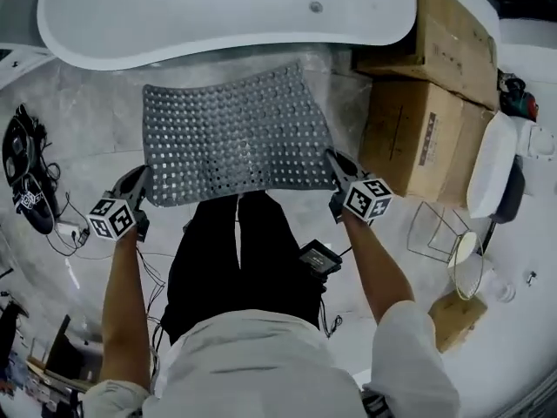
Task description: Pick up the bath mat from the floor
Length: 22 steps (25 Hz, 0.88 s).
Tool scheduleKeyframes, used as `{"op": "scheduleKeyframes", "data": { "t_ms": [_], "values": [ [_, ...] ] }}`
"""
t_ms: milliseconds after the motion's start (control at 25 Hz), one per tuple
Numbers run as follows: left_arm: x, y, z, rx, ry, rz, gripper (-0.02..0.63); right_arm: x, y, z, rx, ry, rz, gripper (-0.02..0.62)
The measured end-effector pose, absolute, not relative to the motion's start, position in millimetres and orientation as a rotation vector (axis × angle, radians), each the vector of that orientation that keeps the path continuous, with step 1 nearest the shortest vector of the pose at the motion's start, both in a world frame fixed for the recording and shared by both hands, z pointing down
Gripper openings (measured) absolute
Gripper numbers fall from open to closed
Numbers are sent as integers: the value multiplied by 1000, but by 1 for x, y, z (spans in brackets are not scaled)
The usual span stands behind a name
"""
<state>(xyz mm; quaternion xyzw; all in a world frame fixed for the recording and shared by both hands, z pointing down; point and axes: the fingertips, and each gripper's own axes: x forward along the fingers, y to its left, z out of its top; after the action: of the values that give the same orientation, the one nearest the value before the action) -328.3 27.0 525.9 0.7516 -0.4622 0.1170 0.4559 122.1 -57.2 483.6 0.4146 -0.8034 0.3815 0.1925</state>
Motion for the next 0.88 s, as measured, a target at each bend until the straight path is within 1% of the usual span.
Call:
{"op": "scheduleKeyframes", "data": {
  "t_ms": [240,440,560,720,880],
  "values": [
    [-317,-22,325,2161,-1270,160,14,131,-79,301,1259,-2567,907,35],
    [-307,-38,157,2423,-1402,56,14,121,-62,164,1254,-2861,765,35],
    [-281,-30,64,2550,-1456,-41,14,130,-43,91,1228,-3017,606,35],
    [-256,-7,-20,2673,-1505,-98,14,136,-15,31,1227,-3106,388,36],
    [-245,-1,-62,2747,-1490,-155,14,130,-7,-1,1217,-3153,311,35]
  ]
}}
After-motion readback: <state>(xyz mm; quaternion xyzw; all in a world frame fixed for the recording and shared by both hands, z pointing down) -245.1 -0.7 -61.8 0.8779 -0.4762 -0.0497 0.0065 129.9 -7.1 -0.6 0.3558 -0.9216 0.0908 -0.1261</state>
